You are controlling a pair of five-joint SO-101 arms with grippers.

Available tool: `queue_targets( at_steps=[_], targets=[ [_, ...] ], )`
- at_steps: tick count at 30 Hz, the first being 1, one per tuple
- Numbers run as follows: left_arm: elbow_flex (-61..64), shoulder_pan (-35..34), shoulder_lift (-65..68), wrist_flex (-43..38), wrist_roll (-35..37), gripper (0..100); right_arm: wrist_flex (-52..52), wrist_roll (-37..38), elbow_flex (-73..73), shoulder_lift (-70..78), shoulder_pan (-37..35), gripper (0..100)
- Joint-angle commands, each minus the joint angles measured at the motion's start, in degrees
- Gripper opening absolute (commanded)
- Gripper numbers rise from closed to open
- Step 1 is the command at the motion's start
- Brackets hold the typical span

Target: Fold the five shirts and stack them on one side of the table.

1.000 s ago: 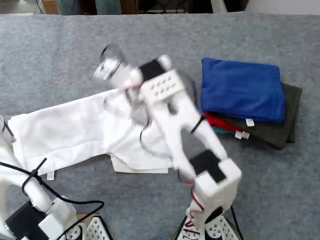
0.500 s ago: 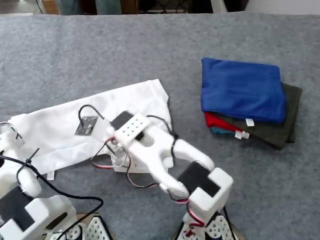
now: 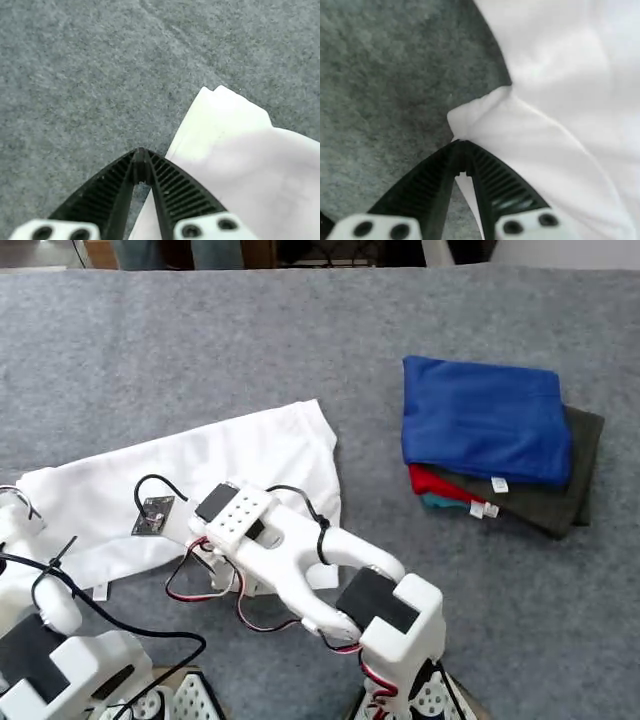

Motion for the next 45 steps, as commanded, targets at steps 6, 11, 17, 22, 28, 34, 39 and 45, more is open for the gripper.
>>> queue_targets(
  at_steps=[6, 11, 17, 22, 28, 34, 39, 45],
  targets=[
    [-1.54, -0.48, -0.18, -0.53, 0.44, 3, 5.36, 0.70, -1.54, -13.14, 7.65, 2.6],
    [-1.45, -0.40, -0.18, -0.44, 0.44, 3, 9.23, 4.84, -0.92, -19.03, 9.93, 19.4],
    [-1.19, -0.31, -0.26, -0.44, 0.35, 3, 12.84, 14.59, 5.76, -21.67, 9.93, 28.9],
    [-1.10, -0.31, -0.26, -0.44, 0.35, 3, 1.76, 16.70, 17.71, -21.76, 8.35, 29.3],
    [-1.10, -0.22, -0.26, -0.44, 0.44, 3, -10.90, 16.70, 27.12, -21.76, 4.04, 29.3],
    [-1.27, -0.13, -0.26, -0.44, 0.44, 3, -13.80, 16.70, 28.26, -21.67, 4.22, 29.0],
    [-1.10, -0.13, -0.53, -0.44, 0.44, 3, -16.53, 16.70, 30.02, -21.58, 4.40, 27.5],
    [-1.01, -0.22, -0.53, -0.35, 0.35, 3, -22.42, 16.53, 33.54, -21.67, 4.57, 4.0]
  ],
)
